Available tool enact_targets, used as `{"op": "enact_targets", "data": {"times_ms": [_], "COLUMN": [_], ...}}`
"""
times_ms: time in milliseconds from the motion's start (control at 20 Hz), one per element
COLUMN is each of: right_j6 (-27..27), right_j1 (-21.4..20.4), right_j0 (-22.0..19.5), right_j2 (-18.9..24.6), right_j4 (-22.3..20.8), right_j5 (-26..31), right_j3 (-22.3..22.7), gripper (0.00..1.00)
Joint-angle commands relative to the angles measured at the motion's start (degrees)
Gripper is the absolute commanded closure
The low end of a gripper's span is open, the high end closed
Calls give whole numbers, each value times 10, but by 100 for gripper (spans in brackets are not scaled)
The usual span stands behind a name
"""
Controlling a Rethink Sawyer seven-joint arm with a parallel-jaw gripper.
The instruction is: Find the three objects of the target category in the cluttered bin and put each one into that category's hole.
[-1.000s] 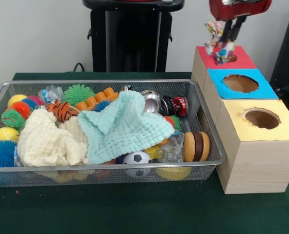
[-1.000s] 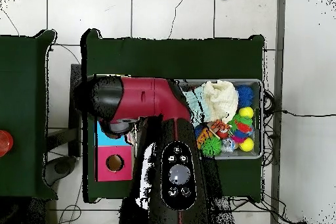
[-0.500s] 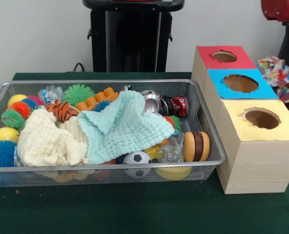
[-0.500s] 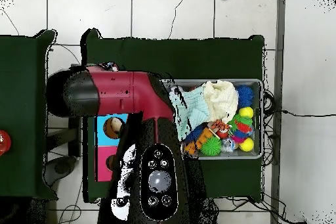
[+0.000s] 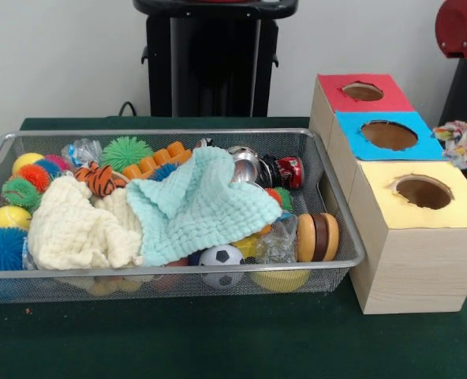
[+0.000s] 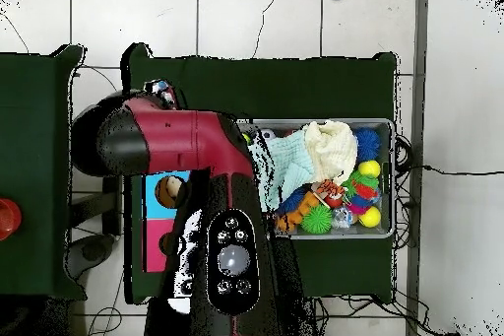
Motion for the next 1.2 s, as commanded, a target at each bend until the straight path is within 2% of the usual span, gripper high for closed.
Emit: {"op": "enact_targets", "data": {"times_ms": [50, 300, 550, 950, 1200], "right_j6": [89, 99, 112, 124, 126], "right_j1": [64, 83, 91, 94, 78], "right_j0": [-8, -3, 13, 2, -12], "right_j2": [-5, -11, -35, -14, 17], "right_j4": [-31, -21, -9, 22, 66], "right_j5": [-4, 22, 131, 175, 196], "right_j3": [70, 60, 37, 49, 78], "gripper": [100, 100, 100, 100, 100]}}
